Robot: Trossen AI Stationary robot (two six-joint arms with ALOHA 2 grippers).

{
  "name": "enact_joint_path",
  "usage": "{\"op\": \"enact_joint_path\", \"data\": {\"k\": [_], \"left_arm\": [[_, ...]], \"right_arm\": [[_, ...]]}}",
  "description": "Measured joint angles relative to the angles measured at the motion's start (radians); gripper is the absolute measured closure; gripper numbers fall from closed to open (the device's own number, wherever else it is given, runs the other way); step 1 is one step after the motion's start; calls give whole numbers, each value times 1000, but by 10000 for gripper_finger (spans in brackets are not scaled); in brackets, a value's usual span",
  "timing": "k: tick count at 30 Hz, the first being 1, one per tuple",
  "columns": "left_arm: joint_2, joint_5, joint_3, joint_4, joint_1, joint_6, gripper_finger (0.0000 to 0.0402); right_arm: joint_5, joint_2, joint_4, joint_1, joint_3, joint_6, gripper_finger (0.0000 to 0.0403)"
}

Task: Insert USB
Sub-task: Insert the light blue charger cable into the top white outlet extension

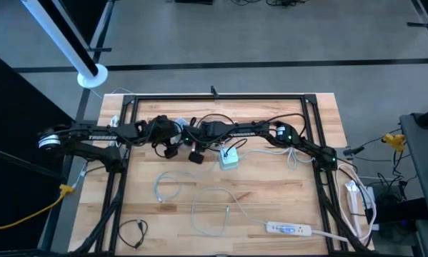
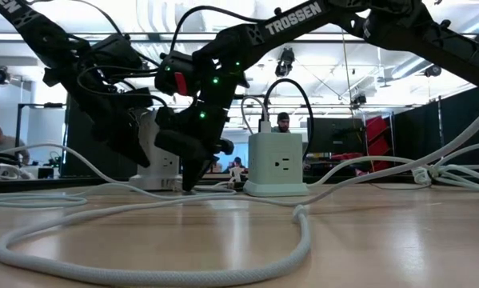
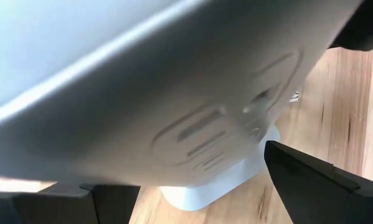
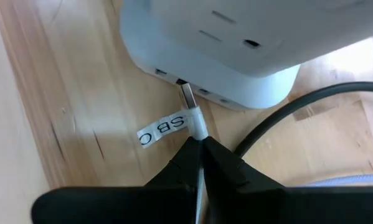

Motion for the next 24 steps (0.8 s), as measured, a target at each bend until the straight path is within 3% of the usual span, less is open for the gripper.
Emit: {"op": "enact_joint_path", "data": {"k": [14,24], "left_arm": [[0,-38,0,2,-2,-27,88],[0,-63,-31,42,-4,-64,88]], "right_arm": [[2,0,-14,-2,35,62,403],[-63,0,3,-2,35,87,403]]}}
